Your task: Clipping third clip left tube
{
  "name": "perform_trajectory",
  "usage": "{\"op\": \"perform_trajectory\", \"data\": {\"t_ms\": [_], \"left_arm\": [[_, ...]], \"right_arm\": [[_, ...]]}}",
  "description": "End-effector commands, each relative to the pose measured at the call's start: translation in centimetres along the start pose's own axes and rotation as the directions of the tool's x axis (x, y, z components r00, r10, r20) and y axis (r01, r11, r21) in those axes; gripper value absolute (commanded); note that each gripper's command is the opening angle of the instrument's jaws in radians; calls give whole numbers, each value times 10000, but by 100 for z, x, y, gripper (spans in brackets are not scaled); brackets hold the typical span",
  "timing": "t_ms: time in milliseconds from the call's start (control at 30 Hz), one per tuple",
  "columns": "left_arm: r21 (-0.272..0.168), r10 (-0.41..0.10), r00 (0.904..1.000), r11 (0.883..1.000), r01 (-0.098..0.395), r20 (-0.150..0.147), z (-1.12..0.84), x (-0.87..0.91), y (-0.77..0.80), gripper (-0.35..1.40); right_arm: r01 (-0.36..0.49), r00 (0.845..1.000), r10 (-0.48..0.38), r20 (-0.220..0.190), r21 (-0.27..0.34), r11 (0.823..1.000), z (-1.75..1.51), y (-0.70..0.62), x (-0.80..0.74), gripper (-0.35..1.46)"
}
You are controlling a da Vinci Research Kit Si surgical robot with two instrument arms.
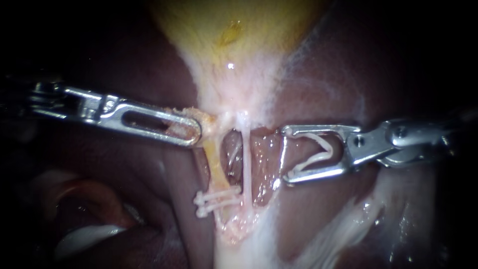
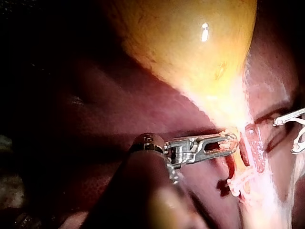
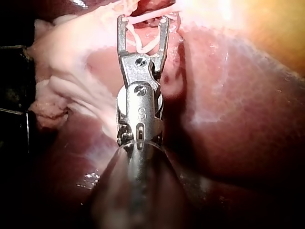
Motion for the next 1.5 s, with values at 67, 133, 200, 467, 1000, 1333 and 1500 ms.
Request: {"op": "perform_trajectory", "data": {"t_ms": [67, 133, 200, 467, 1000, 1333, 1500], "left_arm": [[-8, 3, 10000, 10000, -3, -1, 0, 0, 0, -35], [-11, 2, 10000, 10000, -2, 1, 0, 0, 0, -35], [-13, 1, 10000, 10000, -1, 3, 1, 0, -2, -35], [-22, -3, 10000, 10000, 3, 13, 4, 2, -7, -35], [-27, -4, 10000, 10000, 4, 19, 6, 1, -7, -35], [9, 72, 10000, 10000, -72, -19, 4, -3, 5, -35], [25, 79, 10000, 10000, -79, -33, 3, -5, 10, -35]], "right_arm": [[44, 10000, -44, 13, -2, 10000, 13, -1, -6, 50], [23, 10000, -23, 10, 13, 10000, 24, -1, -10, 50], [-58, 10000, 58, 7, 10, 10000, 37, 0, -15, 50], [-279, 9996, 279, -12, 98, 9996, 76, 3, -33, 50], [-1445, 9850, 1520, -821, 910, 9853, 138, 11, -37, 49], [-2734, 9298, 3108, -1973, 1952, 9419, 151, 19, -27, 47], [-2861, 9175, 3291, -2235, 2039, 9362, 147, 26, -18, 45]]}}
